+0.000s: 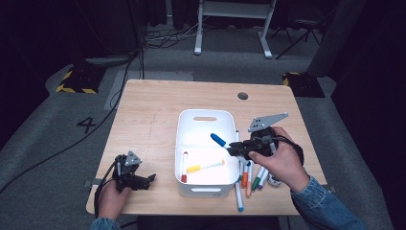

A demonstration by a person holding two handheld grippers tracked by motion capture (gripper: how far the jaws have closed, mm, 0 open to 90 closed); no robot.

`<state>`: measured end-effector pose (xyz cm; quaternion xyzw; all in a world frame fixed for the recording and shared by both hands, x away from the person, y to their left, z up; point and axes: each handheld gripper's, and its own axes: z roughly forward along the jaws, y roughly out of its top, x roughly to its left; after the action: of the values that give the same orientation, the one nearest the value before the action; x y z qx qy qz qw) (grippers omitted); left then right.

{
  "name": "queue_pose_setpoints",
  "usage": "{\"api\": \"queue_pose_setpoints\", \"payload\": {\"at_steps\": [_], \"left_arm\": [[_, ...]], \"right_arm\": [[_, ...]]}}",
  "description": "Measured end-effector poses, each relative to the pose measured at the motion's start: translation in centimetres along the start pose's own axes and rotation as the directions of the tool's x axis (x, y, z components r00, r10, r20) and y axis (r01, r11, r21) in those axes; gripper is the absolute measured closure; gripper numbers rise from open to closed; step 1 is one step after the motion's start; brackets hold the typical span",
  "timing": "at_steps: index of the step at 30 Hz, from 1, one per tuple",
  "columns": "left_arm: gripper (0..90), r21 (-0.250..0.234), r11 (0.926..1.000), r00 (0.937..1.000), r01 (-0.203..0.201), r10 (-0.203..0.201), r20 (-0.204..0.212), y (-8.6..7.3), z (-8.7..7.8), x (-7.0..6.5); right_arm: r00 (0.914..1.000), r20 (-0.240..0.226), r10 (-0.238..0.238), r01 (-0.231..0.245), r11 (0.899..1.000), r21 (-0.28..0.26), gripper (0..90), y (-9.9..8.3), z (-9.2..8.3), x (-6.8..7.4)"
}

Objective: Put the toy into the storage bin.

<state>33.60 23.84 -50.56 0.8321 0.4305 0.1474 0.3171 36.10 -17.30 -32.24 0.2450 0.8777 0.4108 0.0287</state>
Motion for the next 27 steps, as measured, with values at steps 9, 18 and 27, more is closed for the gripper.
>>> {"api": "queue_pose_setpoints", "payload": {"at_steps": [9, 18, 27], "left_arm": [[0.0, 0.0, 1.0, 1.0, 0.0, 0.0, 0.0, 0.0, 0.0, 0.0], [0.0, 0.0, 1.0, 1.0, 0.0, 0.0, 0.0, 0.0, 0.0, 0.0], [0.0, -0.002, 1.0, 1.0, -0.003, 0.003, -0.005, 0.0, 0.0, 0.0]], "right_arm": [[0.9989, -0.041, -0.02, 0.019, 0.999, -0.029, 76.8, 0.4, 1.1, 0.8], [0.9968, -0.074, -0.029, 0.03, 0.999, 0.01, 76.9, 0.1, 2.7, 1.4], [0.9952, -0.095, -0.022, 0.026, 0.999, 0.043, 76.8, -0.7, 3.9, 1.7]]}}
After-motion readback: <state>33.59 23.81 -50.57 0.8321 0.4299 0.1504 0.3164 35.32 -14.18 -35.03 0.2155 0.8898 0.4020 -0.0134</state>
